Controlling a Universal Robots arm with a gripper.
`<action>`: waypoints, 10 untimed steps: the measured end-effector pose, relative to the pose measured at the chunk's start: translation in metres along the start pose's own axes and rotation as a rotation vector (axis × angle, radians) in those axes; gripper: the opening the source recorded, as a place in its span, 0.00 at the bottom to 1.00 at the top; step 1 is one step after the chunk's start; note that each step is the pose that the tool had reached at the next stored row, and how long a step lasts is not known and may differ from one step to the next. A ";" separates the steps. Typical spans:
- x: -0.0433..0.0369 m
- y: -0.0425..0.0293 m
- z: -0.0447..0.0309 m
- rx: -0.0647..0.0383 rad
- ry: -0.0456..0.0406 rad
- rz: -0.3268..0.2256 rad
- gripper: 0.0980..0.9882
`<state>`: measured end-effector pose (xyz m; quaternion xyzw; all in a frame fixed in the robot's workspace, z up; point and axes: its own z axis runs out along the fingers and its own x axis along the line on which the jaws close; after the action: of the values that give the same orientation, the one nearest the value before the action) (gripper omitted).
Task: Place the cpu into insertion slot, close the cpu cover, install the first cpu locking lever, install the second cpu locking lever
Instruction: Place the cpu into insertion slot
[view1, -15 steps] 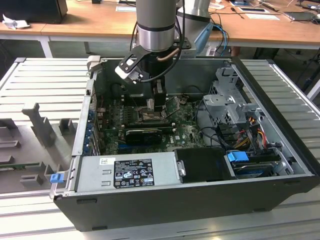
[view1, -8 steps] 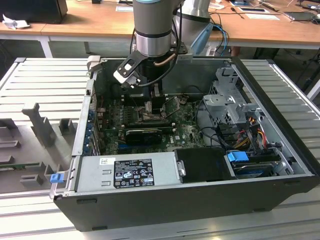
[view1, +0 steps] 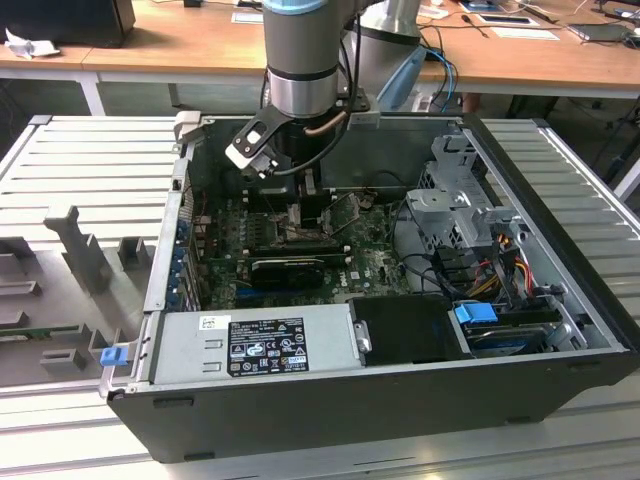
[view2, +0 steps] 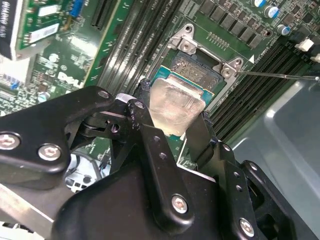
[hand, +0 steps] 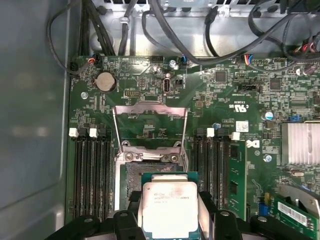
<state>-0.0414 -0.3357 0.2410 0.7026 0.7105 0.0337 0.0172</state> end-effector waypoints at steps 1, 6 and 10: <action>0.0008 -0.0002 0.0019 0.000 0.0001 0.000 0.48; 0.0029 -0.0018 0.0079 0.000 0.0001 0.000 0.48; 0.0047 -0.0033 0.0102 0.000 0.0006 0.000 0.48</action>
<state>-0.0440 -0.3307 0.2307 0.7026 0.7105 0.0339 0.0170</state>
